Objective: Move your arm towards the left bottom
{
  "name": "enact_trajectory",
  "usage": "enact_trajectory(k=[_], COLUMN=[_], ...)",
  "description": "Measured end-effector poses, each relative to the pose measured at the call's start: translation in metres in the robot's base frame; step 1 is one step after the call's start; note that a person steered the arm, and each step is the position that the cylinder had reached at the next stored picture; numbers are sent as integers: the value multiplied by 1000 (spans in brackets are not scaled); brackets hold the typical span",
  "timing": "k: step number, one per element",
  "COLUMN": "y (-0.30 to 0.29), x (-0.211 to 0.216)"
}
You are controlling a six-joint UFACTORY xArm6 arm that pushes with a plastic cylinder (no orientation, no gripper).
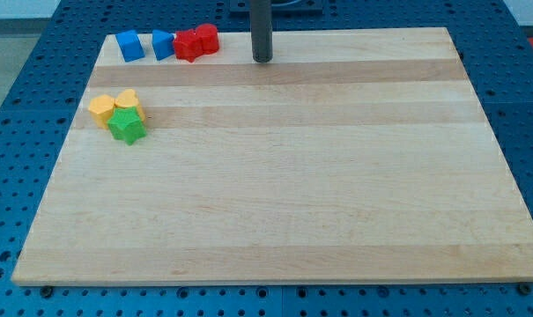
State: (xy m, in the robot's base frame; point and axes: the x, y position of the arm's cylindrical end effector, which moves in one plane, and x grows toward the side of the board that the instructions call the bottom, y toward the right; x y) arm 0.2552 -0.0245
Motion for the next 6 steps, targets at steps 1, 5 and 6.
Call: enact_trajectory(k=[1,5,6], y=[0,16,-24], x=[0,100,182])
